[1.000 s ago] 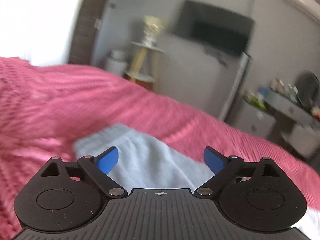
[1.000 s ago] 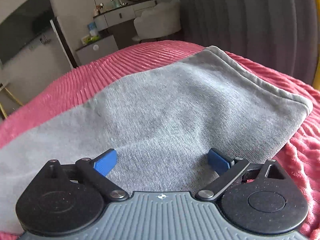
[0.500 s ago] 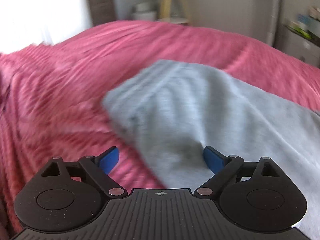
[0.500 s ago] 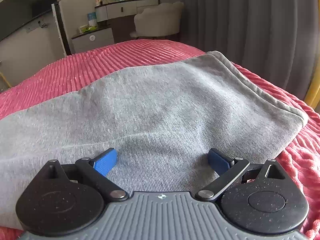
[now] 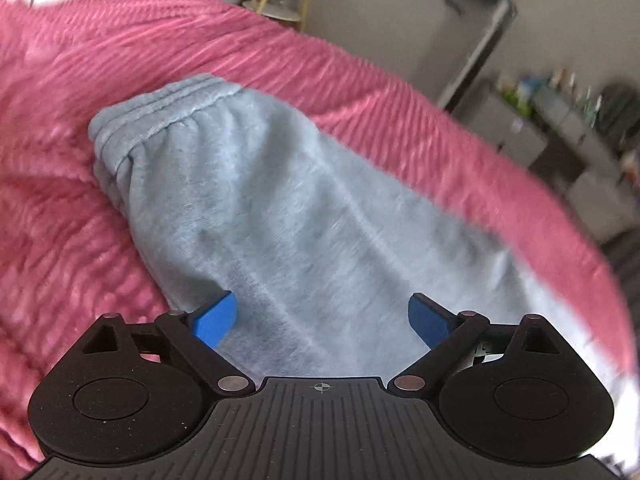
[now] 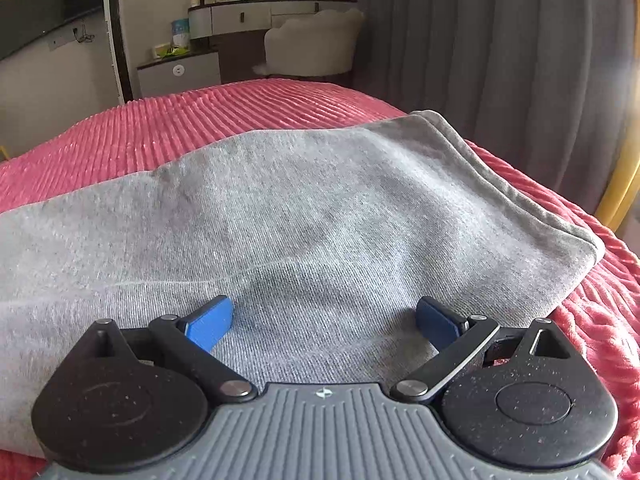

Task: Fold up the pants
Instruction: 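Move the right tool along the folded pants to the leg ends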

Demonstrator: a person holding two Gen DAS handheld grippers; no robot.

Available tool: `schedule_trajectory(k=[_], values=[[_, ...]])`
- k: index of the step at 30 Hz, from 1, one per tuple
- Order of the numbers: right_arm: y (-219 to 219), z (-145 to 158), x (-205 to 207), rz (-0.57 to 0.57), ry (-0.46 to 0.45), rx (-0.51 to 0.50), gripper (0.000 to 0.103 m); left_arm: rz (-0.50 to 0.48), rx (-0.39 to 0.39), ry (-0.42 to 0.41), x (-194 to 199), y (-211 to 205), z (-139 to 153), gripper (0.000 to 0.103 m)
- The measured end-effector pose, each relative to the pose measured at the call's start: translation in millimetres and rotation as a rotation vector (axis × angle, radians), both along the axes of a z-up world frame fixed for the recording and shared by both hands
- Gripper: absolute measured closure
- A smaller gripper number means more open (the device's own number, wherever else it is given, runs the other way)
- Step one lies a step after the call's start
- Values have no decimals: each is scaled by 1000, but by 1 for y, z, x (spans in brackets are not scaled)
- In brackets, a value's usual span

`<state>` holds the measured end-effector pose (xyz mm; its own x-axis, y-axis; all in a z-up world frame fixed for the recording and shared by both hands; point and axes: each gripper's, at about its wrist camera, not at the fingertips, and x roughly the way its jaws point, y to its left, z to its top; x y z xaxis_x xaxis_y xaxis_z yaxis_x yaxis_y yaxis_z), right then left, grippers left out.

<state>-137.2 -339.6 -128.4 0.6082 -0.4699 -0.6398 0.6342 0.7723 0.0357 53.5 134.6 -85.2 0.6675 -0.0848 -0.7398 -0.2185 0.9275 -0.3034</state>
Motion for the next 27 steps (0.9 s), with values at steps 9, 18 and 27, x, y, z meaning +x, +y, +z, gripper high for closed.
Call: schedule_trajectory(k=[9,18,27], values=[[2,0,-2,21,0,-13,5,-20,201,17,5,-7,-6,7],[7,3,-16,35,-35,-46,5,137,33,58,-8,26,-4,7],[-70,19,-124,-236,-449,410,10,225,-61,65,-8,42,-8,7]])
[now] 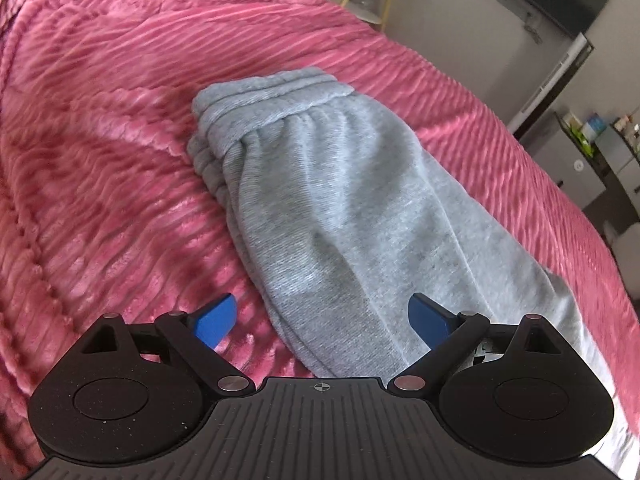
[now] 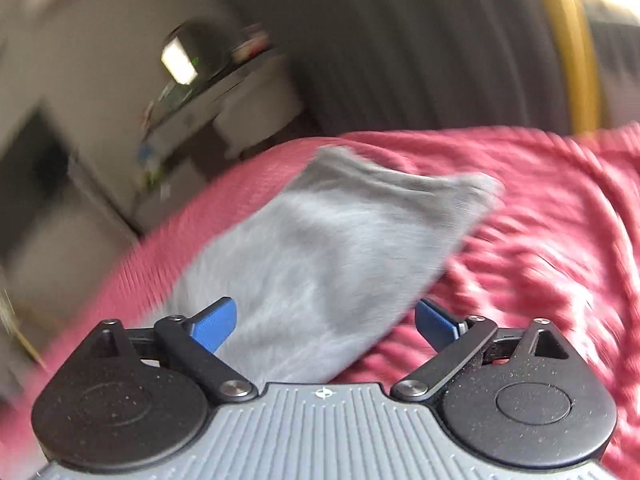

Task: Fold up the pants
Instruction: 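Move the right tool along the folded pants to the leg ends, then grasp the leg ends of the folded pants with the right tool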

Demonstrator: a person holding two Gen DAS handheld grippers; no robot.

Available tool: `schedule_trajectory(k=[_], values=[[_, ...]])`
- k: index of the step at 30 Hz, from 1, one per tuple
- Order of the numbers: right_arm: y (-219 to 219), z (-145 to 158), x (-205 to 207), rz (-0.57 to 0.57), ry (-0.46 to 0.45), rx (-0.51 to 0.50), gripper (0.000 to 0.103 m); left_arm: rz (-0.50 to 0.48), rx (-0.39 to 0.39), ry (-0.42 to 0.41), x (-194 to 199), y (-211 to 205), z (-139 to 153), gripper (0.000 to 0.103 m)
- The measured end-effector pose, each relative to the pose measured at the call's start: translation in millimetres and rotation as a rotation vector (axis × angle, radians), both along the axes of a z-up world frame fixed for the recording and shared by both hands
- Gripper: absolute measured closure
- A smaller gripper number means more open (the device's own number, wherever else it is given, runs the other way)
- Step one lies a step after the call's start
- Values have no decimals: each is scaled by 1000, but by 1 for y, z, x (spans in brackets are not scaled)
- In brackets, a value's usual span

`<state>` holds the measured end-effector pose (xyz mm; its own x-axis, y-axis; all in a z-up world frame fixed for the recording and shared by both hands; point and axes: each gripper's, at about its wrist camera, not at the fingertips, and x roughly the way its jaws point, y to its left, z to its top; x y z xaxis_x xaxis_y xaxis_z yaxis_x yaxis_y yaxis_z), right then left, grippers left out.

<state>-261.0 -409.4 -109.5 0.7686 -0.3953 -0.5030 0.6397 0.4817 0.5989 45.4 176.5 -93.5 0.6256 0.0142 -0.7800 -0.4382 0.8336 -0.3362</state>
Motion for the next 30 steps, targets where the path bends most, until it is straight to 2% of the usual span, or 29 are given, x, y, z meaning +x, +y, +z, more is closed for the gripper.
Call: schedule_trajectory(k=[3,7,12,17,25,30], values=[[-22,-10,-28,-49,-124,141,24,-27,21,-3,1,-7,2,7],[-31,-17,-41,-78,-147,159,38,-48,64,-16,0,-13,5,7],[-47,-30,-41,-108,-159,244,54,-58,84,-3,2,-15,4,7],[-65,-41,-39,-140,-181,291,54,-53,81,11,3,-14,2,7],[-97,-53,-30,-208,-228,359,60,-56,92,22,4,-16,1,7],[-105,-55,-21,-192,-224,337,64,-65,101,22,5,-17,0,7]])
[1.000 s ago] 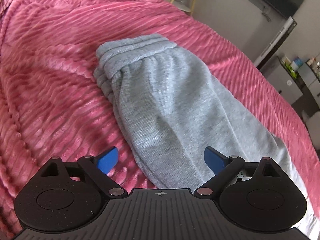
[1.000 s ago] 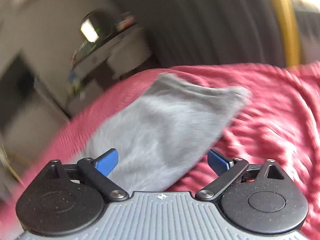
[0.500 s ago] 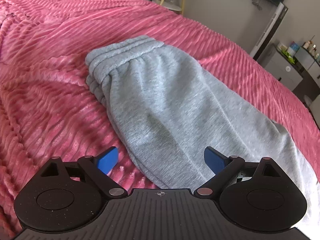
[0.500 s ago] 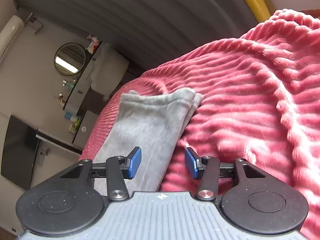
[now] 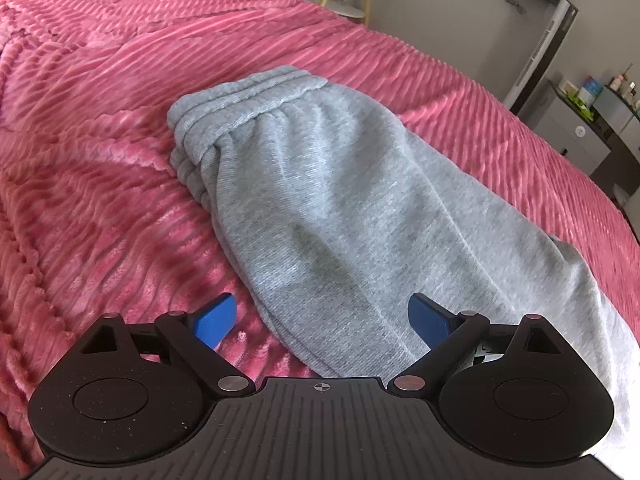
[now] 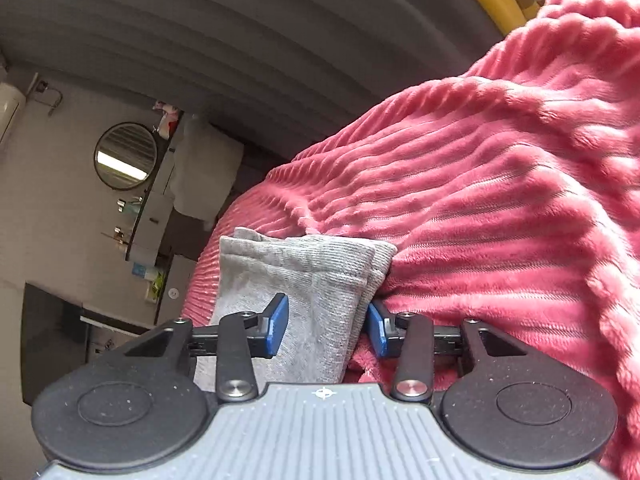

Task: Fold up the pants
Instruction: 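Grasp the leg ends of the folded pants with the right tool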

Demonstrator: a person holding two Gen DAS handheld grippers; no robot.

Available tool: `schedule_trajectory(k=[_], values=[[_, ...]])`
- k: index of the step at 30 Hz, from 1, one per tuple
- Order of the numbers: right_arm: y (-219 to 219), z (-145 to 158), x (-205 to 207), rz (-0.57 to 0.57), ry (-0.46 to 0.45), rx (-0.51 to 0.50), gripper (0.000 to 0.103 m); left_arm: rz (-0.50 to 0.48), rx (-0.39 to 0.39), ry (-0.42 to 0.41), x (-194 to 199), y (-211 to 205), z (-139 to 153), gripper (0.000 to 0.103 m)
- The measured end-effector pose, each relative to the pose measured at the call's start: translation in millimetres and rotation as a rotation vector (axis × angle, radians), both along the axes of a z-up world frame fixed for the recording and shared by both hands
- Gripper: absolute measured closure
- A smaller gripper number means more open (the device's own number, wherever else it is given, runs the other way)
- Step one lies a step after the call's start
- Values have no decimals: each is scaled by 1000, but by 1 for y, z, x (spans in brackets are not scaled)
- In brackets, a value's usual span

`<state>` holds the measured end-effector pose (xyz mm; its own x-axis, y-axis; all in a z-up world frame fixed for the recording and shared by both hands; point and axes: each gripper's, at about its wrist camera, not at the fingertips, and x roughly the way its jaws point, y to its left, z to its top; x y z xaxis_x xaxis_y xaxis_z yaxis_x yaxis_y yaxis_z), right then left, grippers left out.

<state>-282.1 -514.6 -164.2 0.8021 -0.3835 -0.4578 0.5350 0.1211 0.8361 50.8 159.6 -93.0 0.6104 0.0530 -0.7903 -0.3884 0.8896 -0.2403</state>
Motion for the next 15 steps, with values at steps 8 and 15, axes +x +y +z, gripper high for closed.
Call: schedule_trajectory(k=[8,15], values=[[-6,-9,0,-1,-45,17,87,-9,10,17,2,-3,-2,7],[-17,-14,8,6,-68,41,86,-17,20,34,5,-4,-5,7]])
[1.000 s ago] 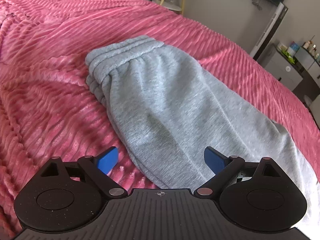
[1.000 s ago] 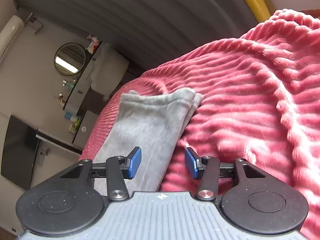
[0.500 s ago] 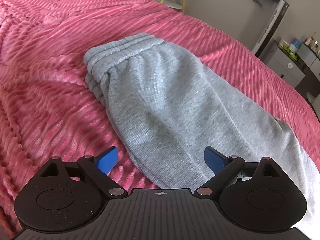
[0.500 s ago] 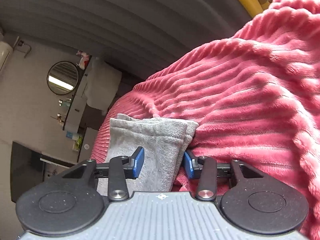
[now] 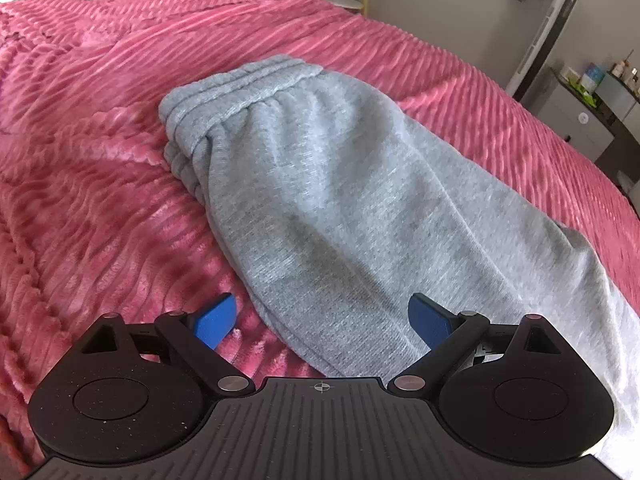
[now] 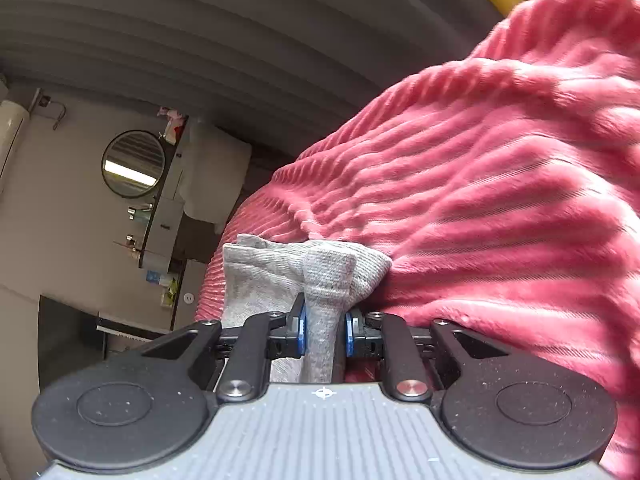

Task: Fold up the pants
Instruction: 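Grasp the leg ends of the folded pants with the right tool, then lift the leg ends and fold them over toward the waistband with the right tool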

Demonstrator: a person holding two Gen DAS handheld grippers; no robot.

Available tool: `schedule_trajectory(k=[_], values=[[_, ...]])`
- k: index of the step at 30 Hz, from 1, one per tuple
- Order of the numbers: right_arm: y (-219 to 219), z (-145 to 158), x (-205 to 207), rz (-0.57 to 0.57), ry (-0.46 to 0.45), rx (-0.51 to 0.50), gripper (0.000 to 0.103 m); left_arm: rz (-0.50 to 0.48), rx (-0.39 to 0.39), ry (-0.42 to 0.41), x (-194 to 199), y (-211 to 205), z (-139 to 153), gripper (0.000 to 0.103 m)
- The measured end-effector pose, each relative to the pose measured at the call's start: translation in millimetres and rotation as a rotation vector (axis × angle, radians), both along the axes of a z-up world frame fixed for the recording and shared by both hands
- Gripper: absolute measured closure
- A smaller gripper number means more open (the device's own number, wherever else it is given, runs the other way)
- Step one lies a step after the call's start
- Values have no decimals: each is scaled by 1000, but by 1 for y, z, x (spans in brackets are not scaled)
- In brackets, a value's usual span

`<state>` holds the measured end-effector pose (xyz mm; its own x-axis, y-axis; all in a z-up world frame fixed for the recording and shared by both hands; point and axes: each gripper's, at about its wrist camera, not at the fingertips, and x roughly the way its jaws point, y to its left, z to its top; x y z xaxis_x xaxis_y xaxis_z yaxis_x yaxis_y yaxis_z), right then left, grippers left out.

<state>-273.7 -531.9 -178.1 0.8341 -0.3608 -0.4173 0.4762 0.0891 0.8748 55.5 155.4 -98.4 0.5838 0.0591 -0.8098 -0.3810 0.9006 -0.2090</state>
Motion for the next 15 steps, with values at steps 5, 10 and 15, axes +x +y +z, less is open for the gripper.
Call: schedule_trajectory(k=[5,10,15], values=[[-2,-1,8,8,17,-28,87,-7,1,6,1,-1,-1,7],[-1,-8,7,9,6,-45,92,-10,-2,8,1,-1,-2,7],[3,-5,8,10,27,-71,92,-17,0,6,1,-2,-1,7]])
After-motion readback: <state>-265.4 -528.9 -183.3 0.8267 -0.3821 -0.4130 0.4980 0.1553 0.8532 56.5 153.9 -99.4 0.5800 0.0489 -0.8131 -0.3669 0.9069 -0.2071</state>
